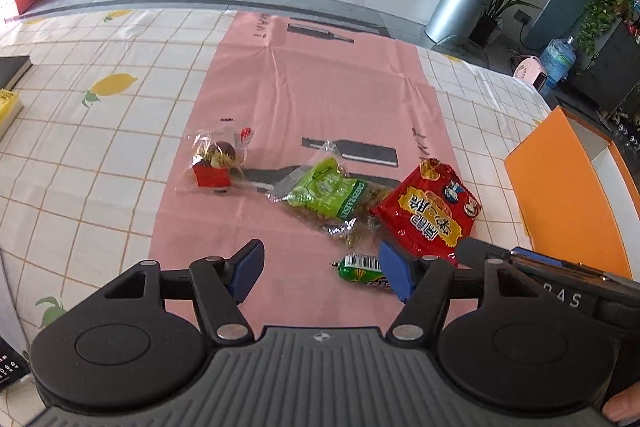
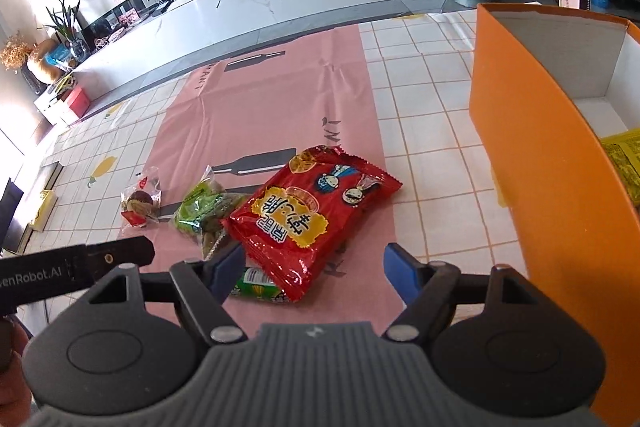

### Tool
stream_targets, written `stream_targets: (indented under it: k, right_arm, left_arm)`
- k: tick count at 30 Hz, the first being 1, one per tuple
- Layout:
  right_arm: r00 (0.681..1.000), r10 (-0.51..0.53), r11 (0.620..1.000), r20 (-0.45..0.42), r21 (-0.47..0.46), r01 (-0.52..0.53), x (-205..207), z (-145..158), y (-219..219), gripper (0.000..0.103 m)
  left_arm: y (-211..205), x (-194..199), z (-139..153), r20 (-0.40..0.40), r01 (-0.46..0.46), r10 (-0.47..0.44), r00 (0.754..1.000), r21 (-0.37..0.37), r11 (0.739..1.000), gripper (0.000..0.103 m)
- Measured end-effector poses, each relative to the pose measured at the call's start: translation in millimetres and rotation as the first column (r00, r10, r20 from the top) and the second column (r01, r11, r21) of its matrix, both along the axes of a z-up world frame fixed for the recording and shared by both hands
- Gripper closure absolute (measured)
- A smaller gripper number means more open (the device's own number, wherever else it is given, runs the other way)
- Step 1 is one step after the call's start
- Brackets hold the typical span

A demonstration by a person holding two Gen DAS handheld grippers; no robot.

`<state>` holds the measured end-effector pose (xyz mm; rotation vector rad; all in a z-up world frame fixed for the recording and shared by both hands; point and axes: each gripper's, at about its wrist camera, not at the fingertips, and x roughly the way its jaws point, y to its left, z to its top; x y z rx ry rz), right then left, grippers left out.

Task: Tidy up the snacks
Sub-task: 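Grasp the green sausage with the left tool while the right tool grasps the red Mimi bag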

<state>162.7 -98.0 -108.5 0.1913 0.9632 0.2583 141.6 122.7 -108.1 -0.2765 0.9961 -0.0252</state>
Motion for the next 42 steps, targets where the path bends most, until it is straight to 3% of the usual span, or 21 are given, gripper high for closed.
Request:
stream_targets:
  k: [5, 8, 13, 16, 18, 30, 32, 36, 42]
  right_arm:
    - [1.0, -0.006, 1.0, -0.025, -0.006, 0.005, 14.3, -9.5, -1.1, 0.031]
    - [0.999, -0.006, 1.0, -0.034, -0.012, 0.006, 12.9, -13.8, -4.6, 0.042]
    - [0.998, -0.05, 0.998, -0.024, -0.047, 0.049, 1.6, -24.6, -16.0, 0.065]
    - [0.999, -0.042, 0.992, -0.016, -0.118, 0.04, 2.7, -33.0, -14.8, 0.072]
    - [0.999, -0.021, 0.995, -0.027, -0.101, 0.019, 4.6, -38.7, -14.0, 0.074]
    - [0.983, 0.184, 0.983, -0.02, -0.012, -0.184, -11.9, -40.3, 20.3, 0.074]
    - [0.981, 0.19, 0.982, -0.022, -0.006, -0.19, -11.9, -40.5, 21.7, 0.074]
    - [0.981, 0.188, 0.982, -0.035, 0.004, -0.188, -11.5, -40.4, 17.6, 0.074]
    - [0.993, 0.108, 0.994, -0.054, 0.021, -0.107, -5.2, -36.0, -3.4, 0.07]
  left_arm:
    - [-6.1, 2.1, -21.7, -0.109, -0.091, 0.078, 0.991, -0.118, 0.989, 0.041]
    - [-14.4, 3.0, -30.5, -0.15, -0.113, 0.087, 0.985, -0.174, 0.978, 0.051]
    - [-25.5, 4.9, -35.1, -0.162, -0.148, 0.112, 0.98, -0.231, 0.961, 0.055]
    - [-29.5, 8.8, -36.8, -0.171, -0.165, 0.125, 0.977, -0.246, 0.955, 0.055]
    - [-30.3, 10.5, -38.4, -0.177, -0.181, 0.138, 0.974, -0.255, 0.95, 0.055]
    - [-15.8, 16.9, -39.1, -0.194, -0.267, 0.228, 0.954, -0.206, 0.942, 0.051]
    - [-20.1, 19.2, -39.4, -0.188, -0.261, 0.227, 0.956, -0.18, 0.949, 0.051]
    - [-36.5, 22.4, -37.2, -0.163, -0.206, 0.195, 0.967, -0.053, 0.977, 0.051]
    - [-31.8, 21.3, -35.6, -0.146, -0.172, 0.174, 0.974, 0.025, 0.985, 0.065]
